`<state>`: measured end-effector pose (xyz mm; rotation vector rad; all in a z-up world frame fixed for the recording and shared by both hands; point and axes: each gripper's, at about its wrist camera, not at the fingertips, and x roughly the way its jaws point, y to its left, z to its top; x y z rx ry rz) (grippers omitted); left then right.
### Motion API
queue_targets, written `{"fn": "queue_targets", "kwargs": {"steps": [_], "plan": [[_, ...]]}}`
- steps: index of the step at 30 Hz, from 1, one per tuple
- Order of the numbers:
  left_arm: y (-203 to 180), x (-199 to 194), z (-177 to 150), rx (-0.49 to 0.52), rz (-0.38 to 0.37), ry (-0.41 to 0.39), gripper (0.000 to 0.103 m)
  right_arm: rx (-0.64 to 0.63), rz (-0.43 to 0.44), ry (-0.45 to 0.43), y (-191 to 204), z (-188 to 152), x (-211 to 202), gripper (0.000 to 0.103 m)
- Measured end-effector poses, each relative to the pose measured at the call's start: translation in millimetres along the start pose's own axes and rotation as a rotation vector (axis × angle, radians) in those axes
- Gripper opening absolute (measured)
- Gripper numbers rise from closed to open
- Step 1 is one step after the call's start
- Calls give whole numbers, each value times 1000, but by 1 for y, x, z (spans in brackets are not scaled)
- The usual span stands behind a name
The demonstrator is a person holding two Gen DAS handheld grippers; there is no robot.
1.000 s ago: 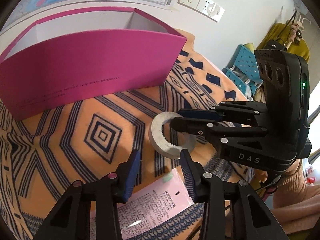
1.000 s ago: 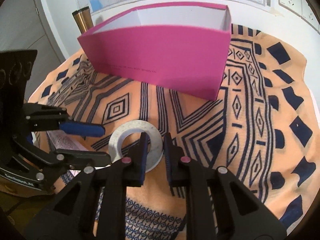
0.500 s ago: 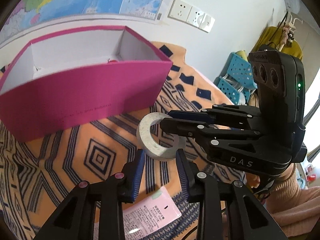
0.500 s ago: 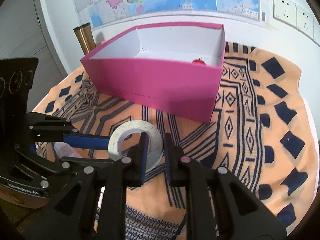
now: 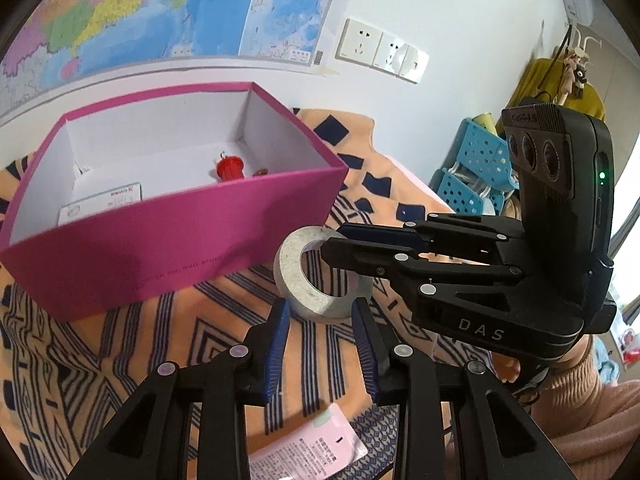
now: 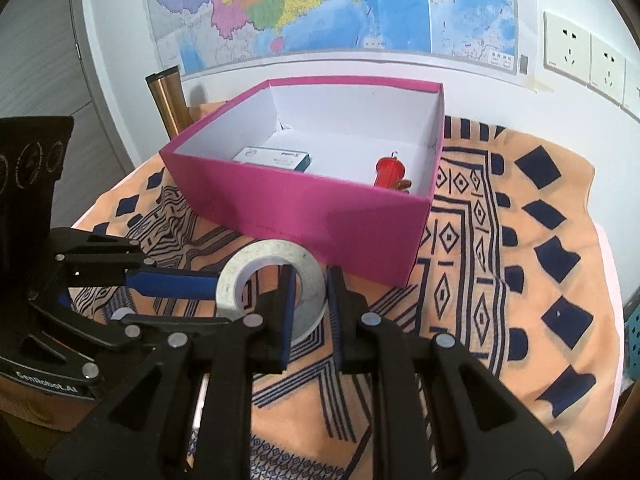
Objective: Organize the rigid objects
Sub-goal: 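Grasp the white tape roll by its rim with the right gripper and lift it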
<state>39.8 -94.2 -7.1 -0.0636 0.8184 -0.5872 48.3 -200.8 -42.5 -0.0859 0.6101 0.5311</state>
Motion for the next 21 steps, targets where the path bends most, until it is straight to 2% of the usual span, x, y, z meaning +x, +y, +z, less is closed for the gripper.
{"fn": "queue_targets", "kwargs": {"steps": [21], "plan": [[3,-7,39,44,37,-72,32,-26,-21,-70,-10,39,-4,18]]}}
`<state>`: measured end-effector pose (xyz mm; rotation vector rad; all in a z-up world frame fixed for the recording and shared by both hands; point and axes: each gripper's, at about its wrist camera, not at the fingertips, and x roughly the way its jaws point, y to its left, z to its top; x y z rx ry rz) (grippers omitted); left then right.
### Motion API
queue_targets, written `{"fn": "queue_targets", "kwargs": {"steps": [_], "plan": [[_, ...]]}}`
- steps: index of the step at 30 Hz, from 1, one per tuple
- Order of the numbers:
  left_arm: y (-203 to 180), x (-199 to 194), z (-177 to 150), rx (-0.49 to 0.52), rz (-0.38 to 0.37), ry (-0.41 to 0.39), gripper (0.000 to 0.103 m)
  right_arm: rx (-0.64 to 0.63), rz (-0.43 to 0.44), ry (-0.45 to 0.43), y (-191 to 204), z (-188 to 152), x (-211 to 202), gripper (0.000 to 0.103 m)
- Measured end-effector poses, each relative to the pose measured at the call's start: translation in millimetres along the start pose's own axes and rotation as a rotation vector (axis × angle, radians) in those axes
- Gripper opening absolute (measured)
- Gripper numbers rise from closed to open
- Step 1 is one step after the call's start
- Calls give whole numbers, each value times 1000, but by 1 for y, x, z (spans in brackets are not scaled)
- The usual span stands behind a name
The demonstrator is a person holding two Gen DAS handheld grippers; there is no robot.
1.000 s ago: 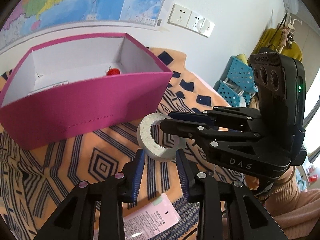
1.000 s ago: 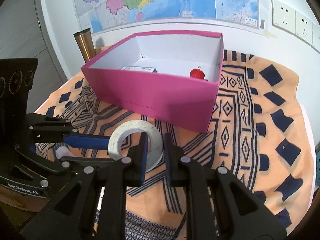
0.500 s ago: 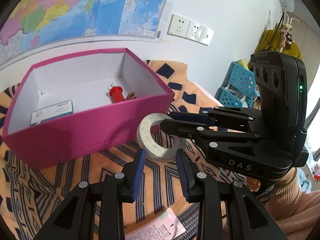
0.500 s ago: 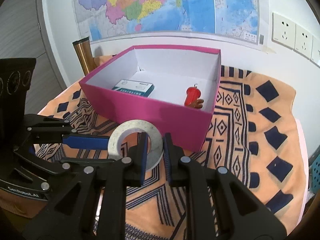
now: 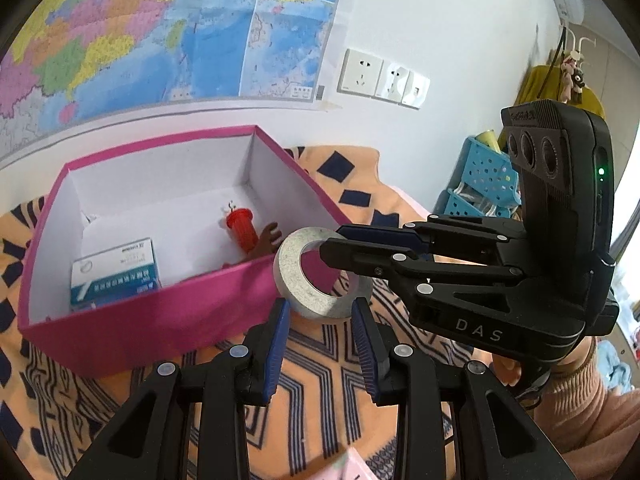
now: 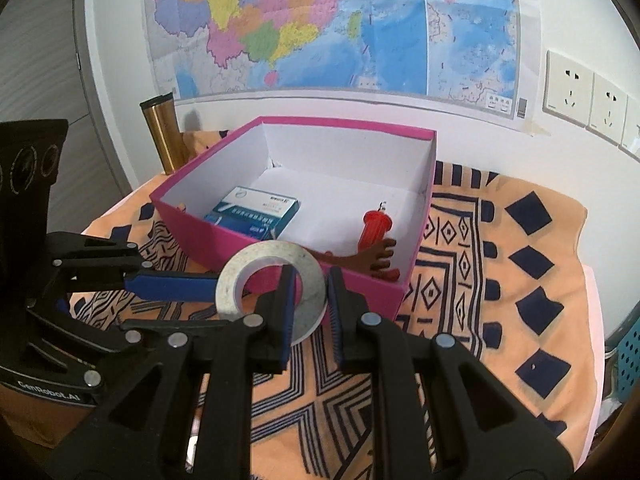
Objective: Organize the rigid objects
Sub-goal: 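Grasp the white tape roll by its rim with the right gripper and lift it, then carry the tape roll with the right gripper over the magenta box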
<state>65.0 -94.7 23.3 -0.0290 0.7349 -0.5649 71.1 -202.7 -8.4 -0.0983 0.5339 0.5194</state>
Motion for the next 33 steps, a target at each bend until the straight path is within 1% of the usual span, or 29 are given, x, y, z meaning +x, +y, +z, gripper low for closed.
{"fn": "queue_targets", "kwargs": {"steps": [14,23,33], "plan": [[16,16,24,-17,5,-6,32,14,-8,-2,-17,25,16,18],[26,29,36,-33,13,4,32,21,-20,7,-26,35,28,18],[38,46,47,-77,6,32,32,31,-42,32,-36,42,47,18]]}}
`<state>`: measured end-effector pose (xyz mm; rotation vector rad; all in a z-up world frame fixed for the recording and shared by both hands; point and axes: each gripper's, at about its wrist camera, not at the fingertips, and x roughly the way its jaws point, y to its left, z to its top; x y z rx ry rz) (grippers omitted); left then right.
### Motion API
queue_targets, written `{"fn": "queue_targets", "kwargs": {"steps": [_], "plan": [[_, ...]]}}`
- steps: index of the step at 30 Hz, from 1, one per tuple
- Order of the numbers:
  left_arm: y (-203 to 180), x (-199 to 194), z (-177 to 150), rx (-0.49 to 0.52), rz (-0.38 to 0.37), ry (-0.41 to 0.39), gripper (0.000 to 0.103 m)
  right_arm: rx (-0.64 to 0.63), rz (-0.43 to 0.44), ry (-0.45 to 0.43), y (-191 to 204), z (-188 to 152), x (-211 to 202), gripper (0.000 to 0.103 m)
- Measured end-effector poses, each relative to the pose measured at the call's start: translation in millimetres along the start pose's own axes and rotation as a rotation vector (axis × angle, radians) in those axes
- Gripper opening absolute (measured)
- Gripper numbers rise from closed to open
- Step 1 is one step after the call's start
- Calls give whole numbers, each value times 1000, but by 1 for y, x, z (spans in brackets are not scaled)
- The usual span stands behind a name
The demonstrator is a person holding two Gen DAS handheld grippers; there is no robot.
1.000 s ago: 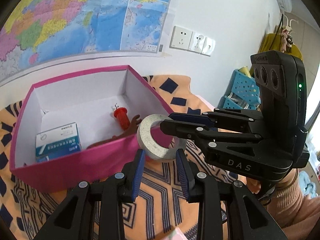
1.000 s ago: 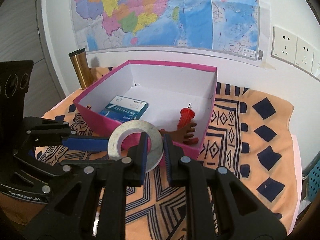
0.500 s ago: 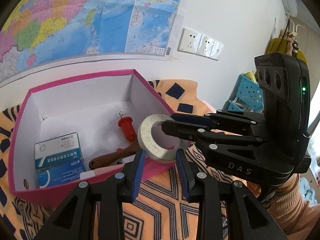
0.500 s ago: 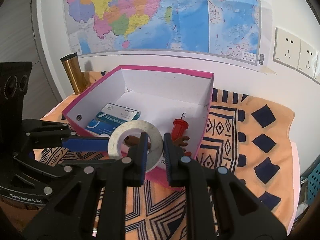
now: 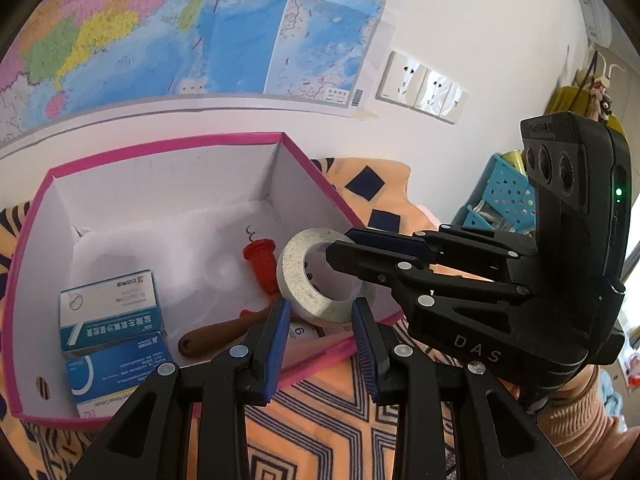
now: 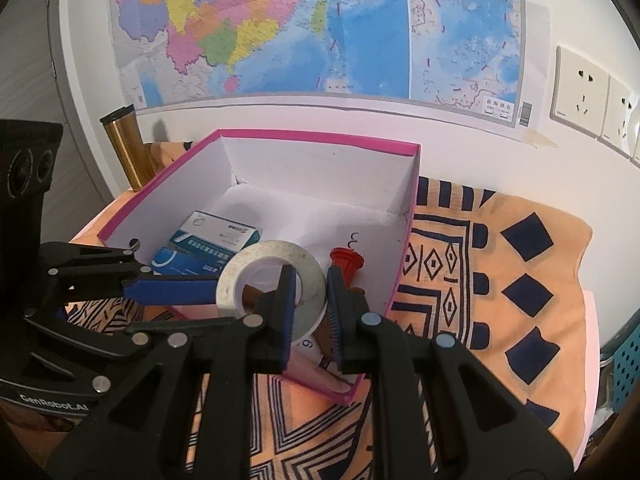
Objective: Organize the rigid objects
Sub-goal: 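Carry the tape roll with the right gripper over the magenta box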
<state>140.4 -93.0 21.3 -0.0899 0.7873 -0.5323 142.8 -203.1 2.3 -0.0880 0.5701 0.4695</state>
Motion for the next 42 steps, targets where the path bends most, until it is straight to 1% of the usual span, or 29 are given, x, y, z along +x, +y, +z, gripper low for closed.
{"fn": "queue_targets", "kwargs": {"steps": [42], "plan": [[6,14,3,-18,31,14,32,25,-17,13,-9,5,15,18]]}}
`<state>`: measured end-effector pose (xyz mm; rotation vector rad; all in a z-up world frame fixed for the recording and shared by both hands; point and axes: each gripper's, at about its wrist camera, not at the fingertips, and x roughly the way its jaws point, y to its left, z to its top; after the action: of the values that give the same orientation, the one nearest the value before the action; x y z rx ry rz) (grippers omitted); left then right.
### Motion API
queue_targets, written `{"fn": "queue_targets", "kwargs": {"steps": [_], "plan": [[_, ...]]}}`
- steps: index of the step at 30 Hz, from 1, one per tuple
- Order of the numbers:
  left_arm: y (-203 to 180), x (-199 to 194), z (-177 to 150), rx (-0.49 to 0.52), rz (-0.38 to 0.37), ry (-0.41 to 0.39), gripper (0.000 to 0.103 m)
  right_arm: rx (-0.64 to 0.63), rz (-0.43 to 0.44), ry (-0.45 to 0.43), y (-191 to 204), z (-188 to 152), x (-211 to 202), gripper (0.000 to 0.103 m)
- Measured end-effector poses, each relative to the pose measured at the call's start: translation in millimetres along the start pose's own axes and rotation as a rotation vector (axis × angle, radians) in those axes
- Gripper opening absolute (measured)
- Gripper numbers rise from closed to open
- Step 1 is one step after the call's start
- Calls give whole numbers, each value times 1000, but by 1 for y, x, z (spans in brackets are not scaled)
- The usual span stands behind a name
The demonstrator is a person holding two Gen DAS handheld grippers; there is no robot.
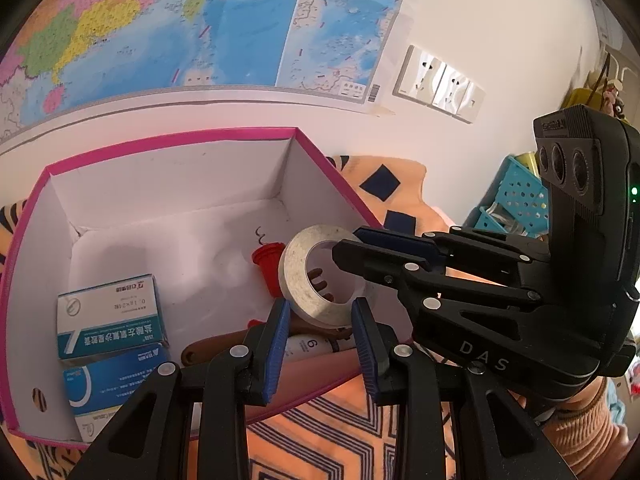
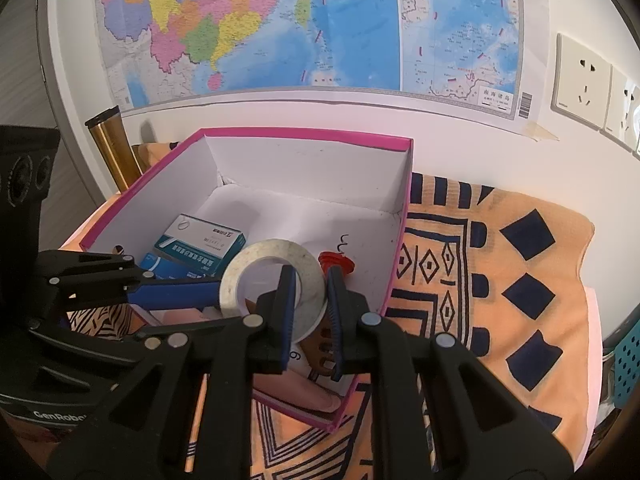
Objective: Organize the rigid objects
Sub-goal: 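Carry the tape roll with the right gripper over the magenta box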
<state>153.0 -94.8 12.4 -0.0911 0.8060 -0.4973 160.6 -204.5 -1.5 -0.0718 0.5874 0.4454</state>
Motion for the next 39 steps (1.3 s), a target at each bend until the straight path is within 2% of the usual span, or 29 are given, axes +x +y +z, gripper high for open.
{"fn": "queue_targets", "kwargs": {"steps": [39], "plan": [[27,15,6,-67,7,42,29,-19,1,53,5,12,29,18]]}}
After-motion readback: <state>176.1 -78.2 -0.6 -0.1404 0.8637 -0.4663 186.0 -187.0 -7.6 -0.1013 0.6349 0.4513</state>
